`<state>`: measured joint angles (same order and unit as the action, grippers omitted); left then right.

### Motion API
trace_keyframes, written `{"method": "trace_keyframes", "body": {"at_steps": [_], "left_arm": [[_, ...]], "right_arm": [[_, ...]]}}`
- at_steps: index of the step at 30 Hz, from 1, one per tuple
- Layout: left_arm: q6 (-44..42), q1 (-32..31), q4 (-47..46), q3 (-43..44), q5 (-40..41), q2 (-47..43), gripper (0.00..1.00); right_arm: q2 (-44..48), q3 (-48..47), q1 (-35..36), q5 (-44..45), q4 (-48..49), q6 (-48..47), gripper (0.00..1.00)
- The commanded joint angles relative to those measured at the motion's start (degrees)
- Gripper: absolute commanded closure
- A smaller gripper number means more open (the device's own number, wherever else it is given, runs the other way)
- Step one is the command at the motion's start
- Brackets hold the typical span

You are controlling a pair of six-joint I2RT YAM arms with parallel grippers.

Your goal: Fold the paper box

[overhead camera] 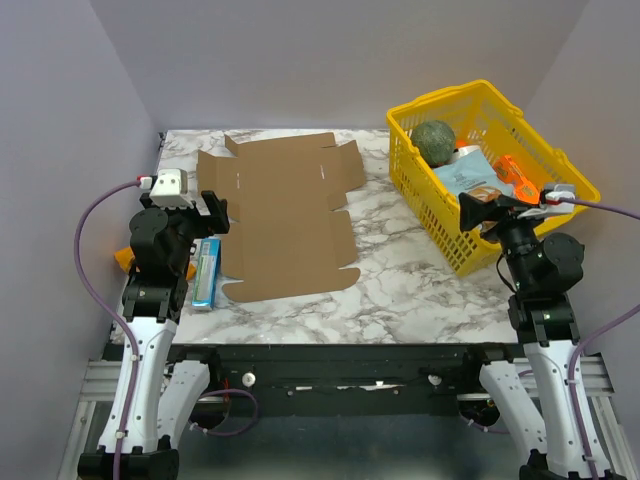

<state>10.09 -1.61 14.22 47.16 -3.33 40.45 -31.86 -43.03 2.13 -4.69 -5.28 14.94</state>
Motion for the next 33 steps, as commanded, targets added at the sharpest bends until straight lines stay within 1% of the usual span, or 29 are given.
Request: {"method": "trace_keyframes", "body": {"at_steps": [1,6,7,9,10,12,13,14,15,16,17,18,19,21,22,24,25,26,28,29,31,32,33], "left_arm": [[0.5,0.2,-1.1,0.4,-0.2,-0.4,0.01],[0.4,0.2,-1.0,0.3,0.5,-0.4,0.01],[0.4,0.2,-0.9,0.3,1.0,-0.1,0.01],[0.8,0.2,-0.2,0.1,1.9,0.3,0.01],[0.8,0.2,-0.1,0.1,2.0,1.0,0.01],[1.1,0.2,0.4,0.1,2.0,1.3,0.01],[0.9,0.2,0.3,0.1,1.2,1.7,0.01],[0.9,0.2,0.0,-0.1,0.8,1.7,0.01],[0.8,0.2,-0.4,-0.2,0.4,1.8,0.01],[0.9,0.2,-0.6,-0.5,-0.5,1.7,0.01],[0.8,0.2,-0.9,-0.7,-0.6,1.8,0.01],[0.9,0.2,-1.4,-1.0,-1.0,1.7,0.01],[1.1,0.2,-1.5,-1.1,-1.1,2.0,0.01],[1.3,0.2,-1.6,-1.2,-1.1,2.4,0.01],[1.3,0.3,-1.5,-1.2,-1.1,2.8,0.01],[1.5,0.3,-1.4,-1.2,-1.4,3.2,0.01],[1.7,0.3,-1.4,-1.2,-1.8,3.8,0.01],[1.9,0.4,-1.4,-1.1,-2.0,4.1,0.01],[2.0,0.5,-1.3,-0.9,-3.4,4.9,0.01],[2.1,0.6,-1.2,-0.6,-4.0,5.3,0.01],[2.5,0.9,-1.0,-0.5,-5.2,6.0,0.01],[3.1,1.1,-1.1,-0.3,-5.7,6.3,0.01],[3.3,1.1,-0.9,-0.2,-6.1,6.6,0.01]], "right_arm": [[-1.1,-2.5,-0.3,-3.3,-2.9,-1.1,0.0],[-3.2,-4.2,-0.3,-7.3,-4.1,-0.9,0.01],[-3.8,-4.9,-0.3,-9.5,-4.6,-0.6,0.05],[-5.9,-6.4,-0.2,-12.2,-5.5,0.9,0.09],[-7.0,-6.8,0.0,-14.6,-6.0,1.5,0.13],[-10.7,-8.8,2.9,-15.4,-7.0,2.6,0.16],[-12.3,-10.0,4.9,-13.1,-9.2,2.5,0.16],[-13.9,-11.1,10.2,-11.1,-10.8,1.6,0.16],[-18.3,-14.0,12.9,-9.4,-12.2,1.1,0.15],[-20.6,-15.4,15.2,-7.6,-14.9,0.9,0.14],[-23.4,-16.6,19.0,-7.5,-15.9,1.0,0.14],[-25.8,-18.8,20.4,-7.8,-16.8,1.3,0.13],[-30.9,-19.5,21.3,-8.8,-17.5,2.1,0.13],[-35.3,-20.9,23.4,-8.9,-17.8,3.8,0.13],[-39.4,-22.3,24.1,-7.8,-17.9,4.0,0.13],[-43.2,-23.7,26.5,-5.8,-17.7,4.6,0.13],[-44.8,-25.3,27.7,-3.1,-17.5,4.5,0.13],[-48.5,-26.2,29.4,-2.0,-17.5,4.4,0.13],[-52.0,-28.2,30.2,-0.8,-17.7,4.9,0.13],[-55.5,-29.7,30.5,-0.7,-17.5,5.4,0.13],[-58.9,-30.8,30.6,-1.0,-15.7,5.6,0.13],[-60.7,-33.0,30.6,-1.4,-15.7,5.2,0.13],[-64.7,-34.1,30.6,-1.9,-15.6,5.2,0.13]]}}
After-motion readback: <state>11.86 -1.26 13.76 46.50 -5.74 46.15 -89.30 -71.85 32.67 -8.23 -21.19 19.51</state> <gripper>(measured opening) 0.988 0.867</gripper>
